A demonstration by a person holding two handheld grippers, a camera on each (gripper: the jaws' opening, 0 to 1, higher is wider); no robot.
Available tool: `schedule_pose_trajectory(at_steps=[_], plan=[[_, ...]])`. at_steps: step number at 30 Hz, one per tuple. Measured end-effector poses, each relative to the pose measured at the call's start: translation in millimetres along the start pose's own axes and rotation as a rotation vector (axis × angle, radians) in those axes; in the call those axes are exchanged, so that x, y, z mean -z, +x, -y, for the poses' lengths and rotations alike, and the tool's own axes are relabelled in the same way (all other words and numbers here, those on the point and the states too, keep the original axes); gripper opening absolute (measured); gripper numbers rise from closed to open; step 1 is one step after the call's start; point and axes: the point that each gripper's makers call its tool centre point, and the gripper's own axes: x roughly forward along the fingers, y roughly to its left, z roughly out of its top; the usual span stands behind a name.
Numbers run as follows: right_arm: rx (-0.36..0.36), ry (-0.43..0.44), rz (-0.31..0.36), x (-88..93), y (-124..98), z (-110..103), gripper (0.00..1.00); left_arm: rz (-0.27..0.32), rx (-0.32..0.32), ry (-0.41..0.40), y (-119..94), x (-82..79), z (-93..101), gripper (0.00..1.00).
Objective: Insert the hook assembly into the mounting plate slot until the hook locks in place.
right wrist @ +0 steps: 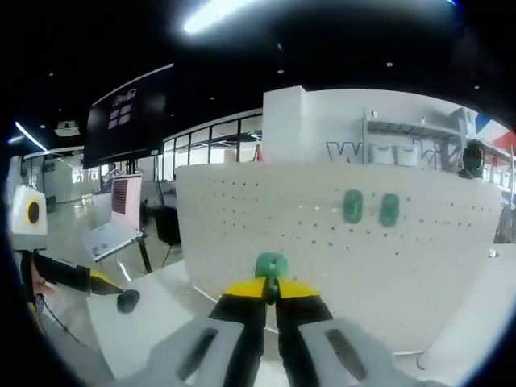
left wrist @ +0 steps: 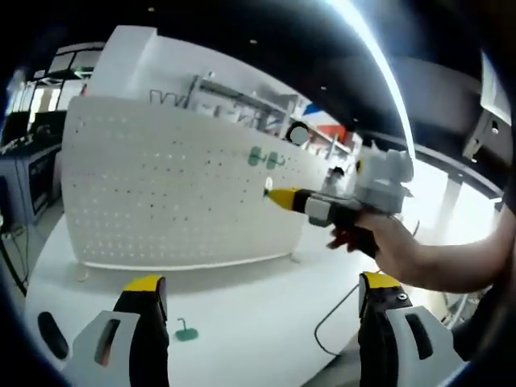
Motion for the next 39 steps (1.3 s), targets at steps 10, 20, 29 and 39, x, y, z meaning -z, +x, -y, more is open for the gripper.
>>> schedule_pose_trajectory(at_steps=[10,20,29,39], plan=[[0.132,-0.013,0.014,-9.6,4,64,0.01,-0.007,-0.008,0.005,-7,2.1,-4.1,1.00],[0.213,0.007,-0.011,-11.8,15,120,0.01,0.000,0.000,0.041,-9,-10.8,-5.6,1.00],[0.280,0.033,0.040,-28.0,20,159,0.01,0.049,-0.030,-0.034,-11,-17.0,-17.6,1.00],[0.303,-0.005,0.092,-50.8,31,177,0.01,0.043,-0.048,-0.038,-11,-18.5,-22.8,0.99]])
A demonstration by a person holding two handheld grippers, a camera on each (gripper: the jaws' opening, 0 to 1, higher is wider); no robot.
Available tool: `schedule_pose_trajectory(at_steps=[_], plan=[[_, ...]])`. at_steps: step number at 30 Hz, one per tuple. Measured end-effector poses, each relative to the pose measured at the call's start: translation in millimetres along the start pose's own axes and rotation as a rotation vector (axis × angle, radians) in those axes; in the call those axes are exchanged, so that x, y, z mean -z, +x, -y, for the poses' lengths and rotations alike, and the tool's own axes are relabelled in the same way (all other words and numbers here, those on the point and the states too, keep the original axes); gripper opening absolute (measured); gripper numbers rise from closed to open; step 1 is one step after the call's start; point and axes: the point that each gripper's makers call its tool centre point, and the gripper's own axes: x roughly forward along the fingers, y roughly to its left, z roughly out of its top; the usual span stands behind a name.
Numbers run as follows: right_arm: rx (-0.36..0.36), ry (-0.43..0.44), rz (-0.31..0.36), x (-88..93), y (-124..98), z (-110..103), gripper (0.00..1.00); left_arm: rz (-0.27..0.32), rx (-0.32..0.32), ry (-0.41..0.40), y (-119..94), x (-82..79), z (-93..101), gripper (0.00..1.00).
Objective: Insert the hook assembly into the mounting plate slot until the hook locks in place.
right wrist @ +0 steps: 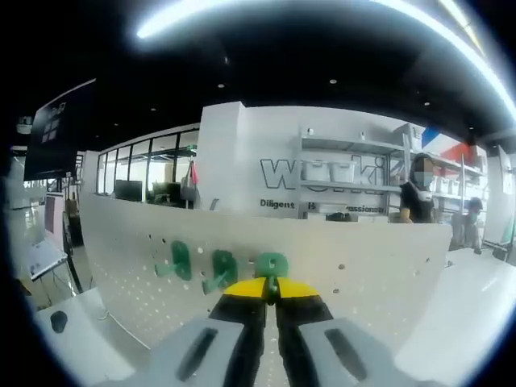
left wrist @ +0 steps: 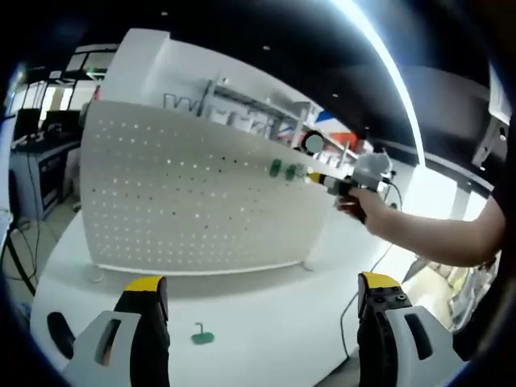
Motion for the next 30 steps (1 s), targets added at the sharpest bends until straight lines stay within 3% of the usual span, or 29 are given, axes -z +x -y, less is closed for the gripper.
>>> schedule_pose_trajectory(at_steps=[15,30], plan=[[0.036,-0.040,0.054,-0.3,7,1,0.01,-0.030,-0.032,-0.003,-2,8.3,-11.1,0.96],[0.092,-0.037,0.053,9.9,9,4,0.01,-0.045,-0.026,0.003,2,9.7,-11.1,0.96]])
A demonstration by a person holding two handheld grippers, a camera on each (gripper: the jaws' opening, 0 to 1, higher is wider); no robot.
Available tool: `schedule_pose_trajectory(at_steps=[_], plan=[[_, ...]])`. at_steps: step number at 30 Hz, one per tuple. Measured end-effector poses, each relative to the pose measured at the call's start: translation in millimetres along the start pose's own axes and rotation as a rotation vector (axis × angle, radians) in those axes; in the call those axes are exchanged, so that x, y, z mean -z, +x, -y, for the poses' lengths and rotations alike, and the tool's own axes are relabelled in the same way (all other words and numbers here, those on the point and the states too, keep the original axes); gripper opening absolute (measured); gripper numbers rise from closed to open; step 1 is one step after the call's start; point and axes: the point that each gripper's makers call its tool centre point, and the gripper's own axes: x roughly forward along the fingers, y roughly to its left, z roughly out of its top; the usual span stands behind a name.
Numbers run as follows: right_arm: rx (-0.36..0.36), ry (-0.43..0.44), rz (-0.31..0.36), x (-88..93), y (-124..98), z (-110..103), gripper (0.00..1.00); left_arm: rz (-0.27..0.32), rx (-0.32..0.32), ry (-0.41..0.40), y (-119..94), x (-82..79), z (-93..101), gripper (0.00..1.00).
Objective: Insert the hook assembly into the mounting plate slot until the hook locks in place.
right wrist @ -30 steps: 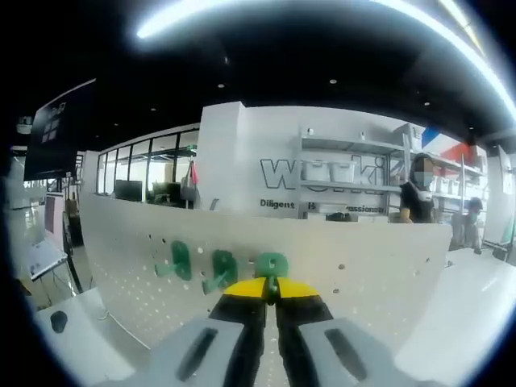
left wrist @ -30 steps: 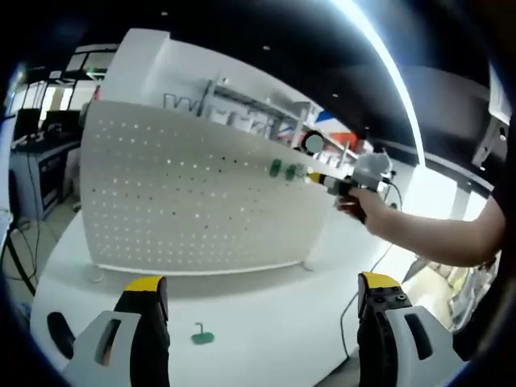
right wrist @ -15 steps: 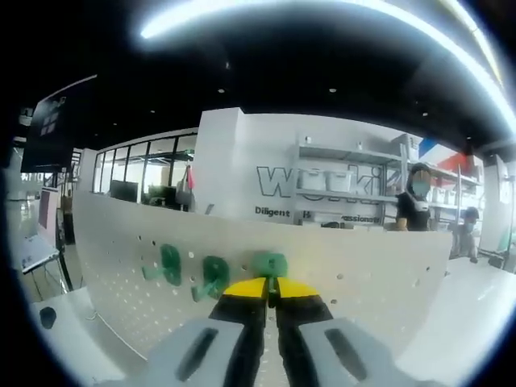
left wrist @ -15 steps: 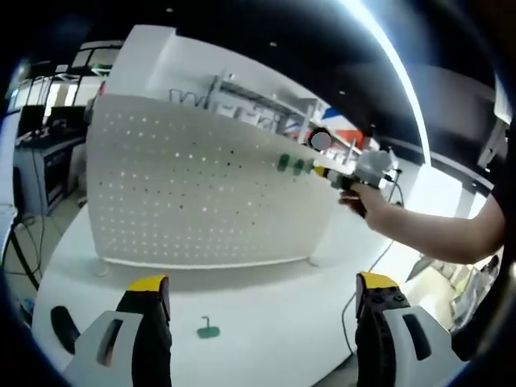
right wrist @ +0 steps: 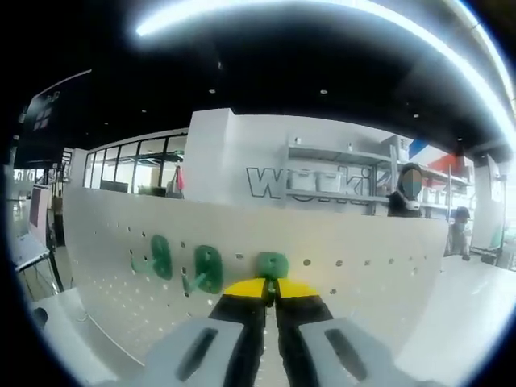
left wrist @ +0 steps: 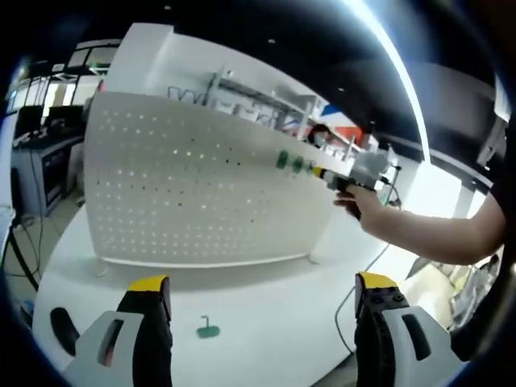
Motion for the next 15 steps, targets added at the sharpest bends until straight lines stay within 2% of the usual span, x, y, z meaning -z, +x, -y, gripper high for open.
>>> schedule_pose_trajectory(at_steps=[6,9,10,15], plan=[[-0.003,0.001,-0.004,-0.9,2.2,1.0,0.01,-0.011,0.002,0.002,1.3,3.8,0.5,0.96],[-0.018,0.048,-0.055,-0.4,-2.5,0.0,0.02,-0.028,0.000,0.026,1.8,6.7,1.6,0.96],[-0.022,0.037,-0.058,-0.8,-2.4,-0.1,0.03,-0.032,0.000,0.032,1.9,7.3,2.1,0.95],[-0.043,0.013,-0.050,-2.8,-6.6,-4.1,0.20,-0.044,0.011,0.041,3.0,8.8,6.0,0.96]])
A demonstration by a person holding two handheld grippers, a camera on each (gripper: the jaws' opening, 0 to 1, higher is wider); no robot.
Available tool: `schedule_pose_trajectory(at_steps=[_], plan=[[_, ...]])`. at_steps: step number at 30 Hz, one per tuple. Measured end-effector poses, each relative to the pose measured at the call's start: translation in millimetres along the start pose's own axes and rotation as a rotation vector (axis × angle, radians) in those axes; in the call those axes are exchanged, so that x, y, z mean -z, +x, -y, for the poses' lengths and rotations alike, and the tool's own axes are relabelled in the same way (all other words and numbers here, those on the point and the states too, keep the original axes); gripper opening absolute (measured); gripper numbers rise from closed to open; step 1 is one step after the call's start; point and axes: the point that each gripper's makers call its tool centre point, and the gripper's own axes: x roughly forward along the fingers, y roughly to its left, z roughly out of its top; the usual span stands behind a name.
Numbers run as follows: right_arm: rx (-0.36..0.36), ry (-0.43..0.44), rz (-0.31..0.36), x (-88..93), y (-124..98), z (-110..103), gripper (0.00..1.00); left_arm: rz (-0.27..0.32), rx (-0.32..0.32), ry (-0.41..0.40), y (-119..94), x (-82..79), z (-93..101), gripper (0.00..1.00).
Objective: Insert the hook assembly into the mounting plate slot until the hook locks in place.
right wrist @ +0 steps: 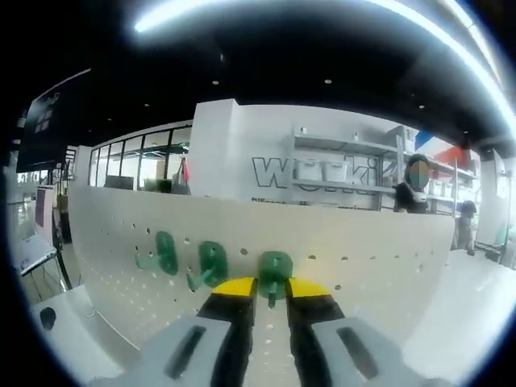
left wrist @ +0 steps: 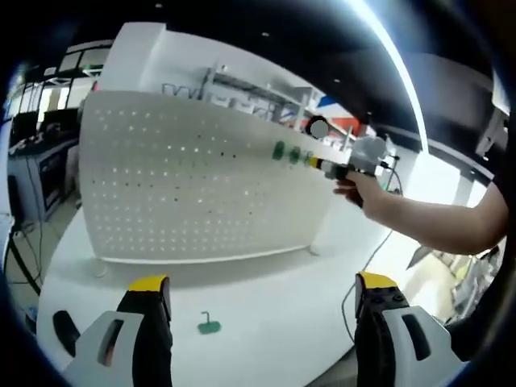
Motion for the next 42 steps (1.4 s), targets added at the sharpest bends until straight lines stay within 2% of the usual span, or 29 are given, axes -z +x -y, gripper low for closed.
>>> schedule_pose_trajectory(at_steps=[1,4,6,7,10,17,20,22,23,24,31,34,42], plan=[[0.000,0.001,0.005,-2.7,-2,1,0.23,-0.003,0.001,0.004,0,-0.1,0.3,0.96],[-0.009,0.028,0.026,-11.3,-5,3,0.24,-0.002,0.001,0.008,0,-1.1,0.2,0.95],[-0.011,0.006,0.029,-14.7,-9,3,0.30,-0.006,0.000,0.011,-1,-0.2,0.1,0.94],[0.002,-0.021,0.043,-18.7,-13,5,0.33,-0.011,-0.001,0.016,-1,1.3,-0.1,0.93],[0.011,-0.016,0.052,-23.6,-24,9,0.35,-0.040,-0.007,0.036,-1,10.8,-0.9,0.92],[0.009,-0.035,0.037,-18.4,-47,10,0.42,-0.042,0.011,0.007,-6,21.9,5.7,1.00],[-0.005,-0.028,0.006,-9.6,-60,7,0.46,-0.048,0.008,0.017,-9,24.4,5.9,1.00],[-0.015,-0.049,-0.013,-2.9,-69,4,0.53,-0.051,0.007,0.017,-12,24.8,5.9,1.00],[-0.047,-0.063,-0.051,4.8,-75,0,0.56,-0.055,0.005,0.015,-13,25.6,5.2,1.00],[-0.056,-0.066,-0.053,6.4,-78,-2,0.58,-0.058,0.006,0.015,-15,26.1,5.2,1.00],[-0.121,-0.121,-0.121,28.8,-115,-12,0.60,-0.068,0.003,0.011,-23,31.8,4.0,1.00],[-0.156,-0.152,-0.175,45.8,-130,-20,0.63,-0.081,-0.006,0.004,-25,35.7,3.8,1.00],[-0.222,-0.148,-0.263,87.5,-166,-46,0.71,-0.096,-0.011,0.004,-31,45.2,4.9,1.00]])
